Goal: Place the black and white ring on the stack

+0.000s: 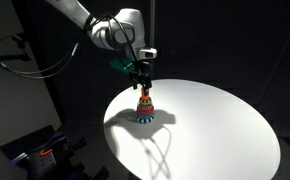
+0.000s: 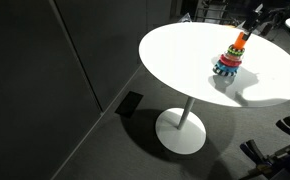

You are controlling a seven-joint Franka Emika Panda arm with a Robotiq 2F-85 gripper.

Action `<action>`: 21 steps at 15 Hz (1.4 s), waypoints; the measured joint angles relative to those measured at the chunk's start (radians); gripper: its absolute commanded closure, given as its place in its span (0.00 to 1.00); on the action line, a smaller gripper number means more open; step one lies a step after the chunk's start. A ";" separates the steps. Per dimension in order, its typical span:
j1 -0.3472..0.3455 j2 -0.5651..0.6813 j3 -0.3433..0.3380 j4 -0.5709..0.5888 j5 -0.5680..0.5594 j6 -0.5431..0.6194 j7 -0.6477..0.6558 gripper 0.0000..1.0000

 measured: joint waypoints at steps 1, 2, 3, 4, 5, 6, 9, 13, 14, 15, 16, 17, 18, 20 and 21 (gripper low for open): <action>-0.003 -0.013 0.000 -0.002 0.000 -0.014 -0.013 0.00; -0.007 -0.029 -0.001 -0.005 0.000 -0.031 -0.022 0.00; -0.010 -0.046 -0.001 -0.007 0.000 -0.050 -0.030 0.00; -0.014 -0.063 -0.001 -0.009 0.000 -0.071 -0.037 0.00; -0.018 -0.080 -0.002 -0.013 0.000 -0.092 -0.043 0.00; -0.022 -0.098 -0.002 -0.017 0.000 -0.113 -0.050 0.00; -0.034 -0.150 -0.003 -0.032 0.000 -0.181 -0.062 0.00; -0.043 -0.211 -0.005 -0.049 0.000 -0.263 -0.072 0.00; -0.044 -0.224 -0.006 -0.055 0.000 -0.276 -0.072 0.00; -0.046 -0.236 -0.006 -0.060 0.000 -0.288 -0.072 0.00; -0.047 -0.248 -0.006 -0.065 0.000 -0.298 -0.072 0.00; -0.049 -0.258 -0.006 -0.070 0.000 -0.302 -0.072 0.00; -0.049 -0.261 -0.006 -0.073 0.000 -0.302 -0.072 0.00; -0.049 -0.259 -0.005 -0.073 0.000 -0.302 -0.072 0.00; -0.049 -0.257 -0.005 -0.073 0.000 -0.302 -0.072 0.00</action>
